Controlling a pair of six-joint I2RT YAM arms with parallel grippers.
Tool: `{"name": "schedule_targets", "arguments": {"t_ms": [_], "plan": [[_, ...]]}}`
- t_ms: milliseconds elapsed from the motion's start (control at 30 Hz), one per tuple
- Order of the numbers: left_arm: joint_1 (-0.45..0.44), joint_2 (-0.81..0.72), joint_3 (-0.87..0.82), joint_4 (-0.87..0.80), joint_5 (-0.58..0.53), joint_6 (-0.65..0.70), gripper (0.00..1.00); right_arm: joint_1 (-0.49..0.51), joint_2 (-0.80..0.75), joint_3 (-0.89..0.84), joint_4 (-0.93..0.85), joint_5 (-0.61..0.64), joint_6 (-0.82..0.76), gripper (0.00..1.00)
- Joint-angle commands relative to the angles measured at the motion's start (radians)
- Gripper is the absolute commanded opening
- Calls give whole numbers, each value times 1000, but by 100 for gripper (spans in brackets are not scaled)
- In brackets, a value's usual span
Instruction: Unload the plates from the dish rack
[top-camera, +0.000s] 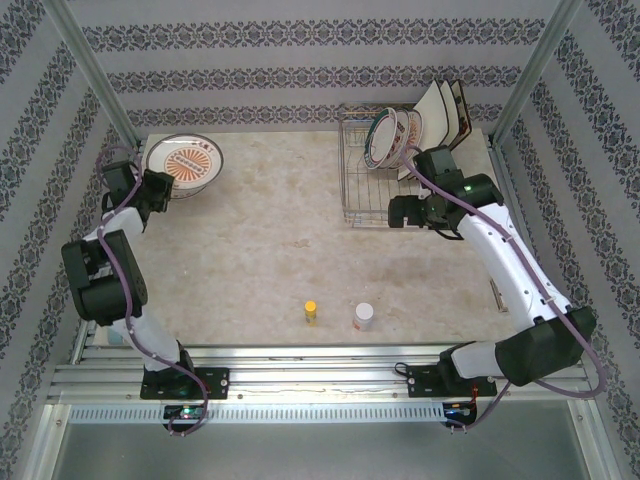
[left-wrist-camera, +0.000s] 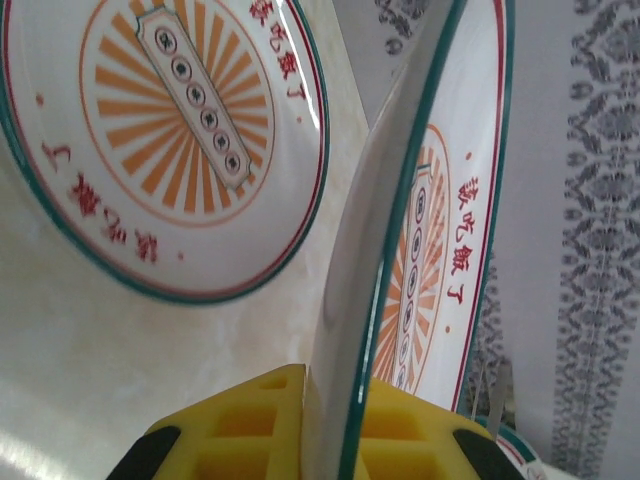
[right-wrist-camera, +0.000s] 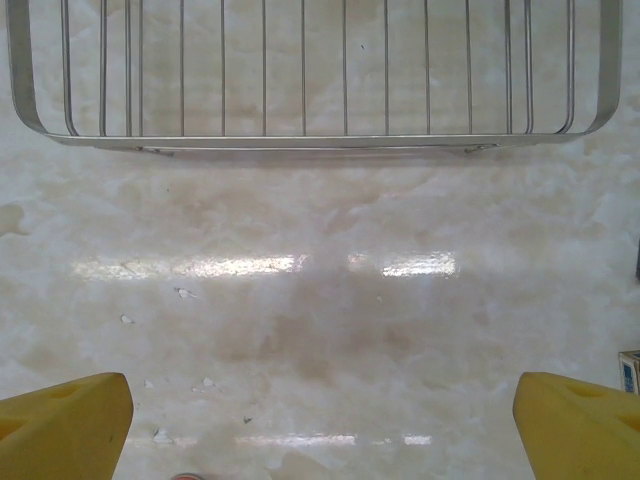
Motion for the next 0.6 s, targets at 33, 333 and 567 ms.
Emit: {"name": "schedule_targets", "arguments": {"t_ms": [33,333,567], "plan": [[6,59,106,99,-23,-26,0,-9,2,-12,-5,-1,-24,98],[7,180,199,45,-98,1,0,-15,57,-5,30,-27,-26,98],[6,217,225,-3,-135,42,0,-15,90,1,50,-42,-25,98]]}}
